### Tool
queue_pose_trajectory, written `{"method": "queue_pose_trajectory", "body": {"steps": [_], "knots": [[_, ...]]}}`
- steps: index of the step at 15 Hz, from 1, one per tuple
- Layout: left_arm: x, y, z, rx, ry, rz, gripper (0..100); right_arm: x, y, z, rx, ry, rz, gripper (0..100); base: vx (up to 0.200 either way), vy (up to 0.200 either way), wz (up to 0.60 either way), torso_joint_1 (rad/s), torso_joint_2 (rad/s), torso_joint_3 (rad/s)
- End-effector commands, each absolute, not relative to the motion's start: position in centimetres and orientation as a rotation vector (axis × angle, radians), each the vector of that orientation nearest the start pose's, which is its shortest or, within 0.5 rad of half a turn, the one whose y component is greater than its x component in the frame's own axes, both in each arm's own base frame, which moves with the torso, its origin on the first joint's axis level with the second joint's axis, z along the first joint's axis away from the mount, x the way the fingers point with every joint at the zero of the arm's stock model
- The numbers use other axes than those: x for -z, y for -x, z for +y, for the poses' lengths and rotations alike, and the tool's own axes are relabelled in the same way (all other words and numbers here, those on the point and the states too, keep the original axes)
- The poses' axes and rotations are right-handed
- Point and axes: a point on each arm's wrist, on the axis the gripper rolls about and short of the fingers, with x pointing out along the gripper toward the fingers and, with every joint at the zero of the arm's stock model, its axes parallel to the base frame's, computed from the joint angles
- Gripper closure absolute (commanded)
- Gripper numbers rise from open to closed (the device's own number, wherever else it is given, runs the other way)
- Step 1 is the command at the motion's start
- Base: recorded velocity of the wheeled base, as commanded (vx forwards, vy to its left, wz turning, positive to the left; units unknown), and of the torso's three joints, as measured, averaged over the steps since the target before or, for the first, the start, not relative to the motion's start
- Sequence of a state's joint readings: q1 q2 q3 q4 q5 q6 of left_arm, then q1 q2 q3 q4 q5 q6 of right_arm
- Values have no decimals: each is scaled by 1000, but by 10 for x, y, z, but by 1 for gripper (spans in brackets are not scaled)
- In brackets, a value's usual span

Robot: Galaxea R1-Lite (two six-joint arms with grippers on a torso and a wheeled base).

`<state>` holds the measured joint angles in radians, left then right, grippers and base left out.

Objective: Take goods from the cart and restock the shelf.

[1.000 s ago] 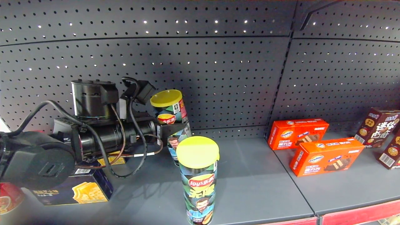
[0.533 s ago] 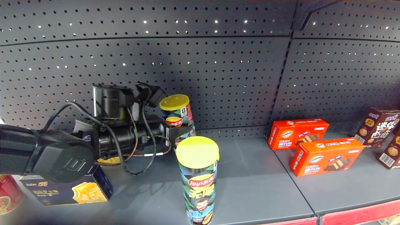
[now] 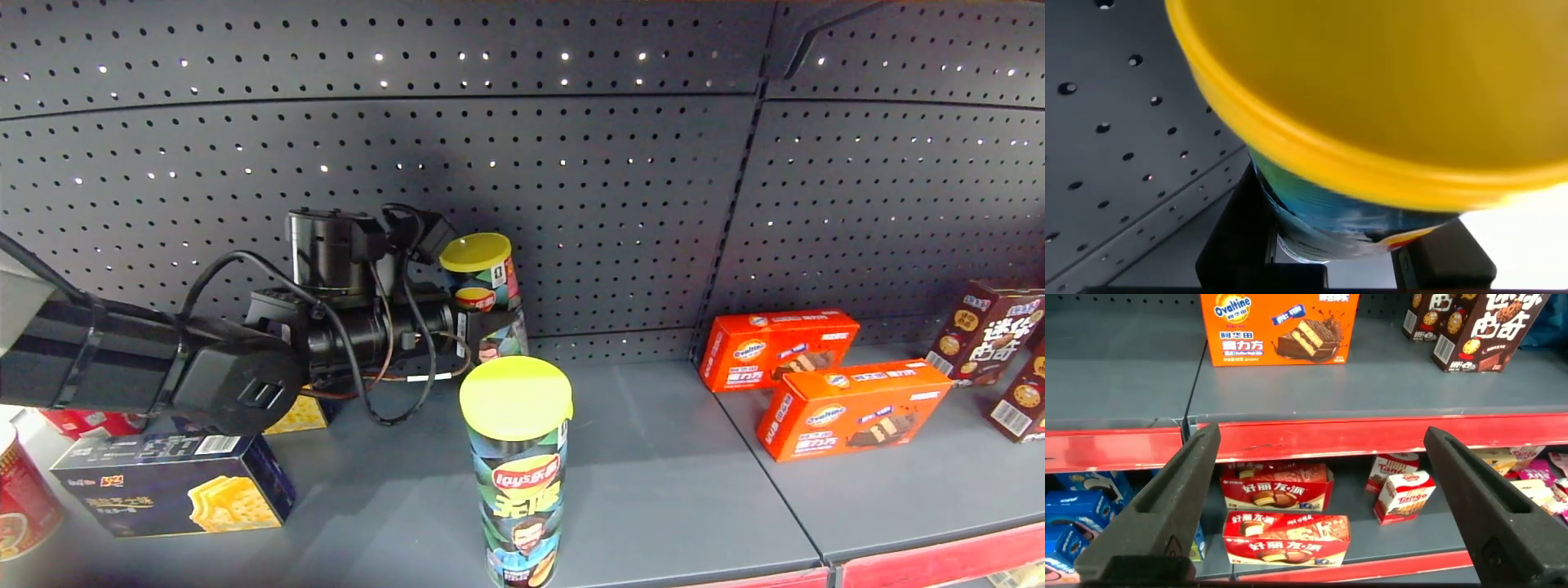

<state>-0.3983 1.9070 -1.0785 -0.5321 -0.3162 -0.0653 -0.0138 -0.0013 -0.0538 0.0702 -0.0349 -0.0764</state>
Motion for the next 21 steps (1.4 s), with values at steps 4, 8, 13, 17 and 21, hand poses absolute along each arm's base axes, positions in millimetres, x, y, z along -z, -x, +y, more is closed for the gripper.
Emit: {"method": "queue_pose_trajectory", "body": {"steps": [4, 8, 13, 17, 21], "knots": [[-164, -346, -149, 691, 36, 351, 100, -83, 27, 0, 48, 77, 19, 0, 0, 0, 0, 0, 0, 0], [-161, -346, -150, 690, 34, 361, 100, -83, 27, 0, 48, 77, 19, 0, 0, 0, 0, 0, 0, 0], [-160, -344, -149, 688, 34, 364, 0, -83, 27, 0, 48, 77, 19, 0, 0, 0, 0, 0, 0, 0], [-163, -326, -137, 676, 33, 379, 0, -83, 27, 0, 48, 77, 19, 0, 0, 0, 0, 0, 0, 0], [-176, -293, -106, 625, 43, 364, 0, -83, 27, 0, 48, 77, 19, 0, 0, 0, 0, 0, 0, 0]]}}
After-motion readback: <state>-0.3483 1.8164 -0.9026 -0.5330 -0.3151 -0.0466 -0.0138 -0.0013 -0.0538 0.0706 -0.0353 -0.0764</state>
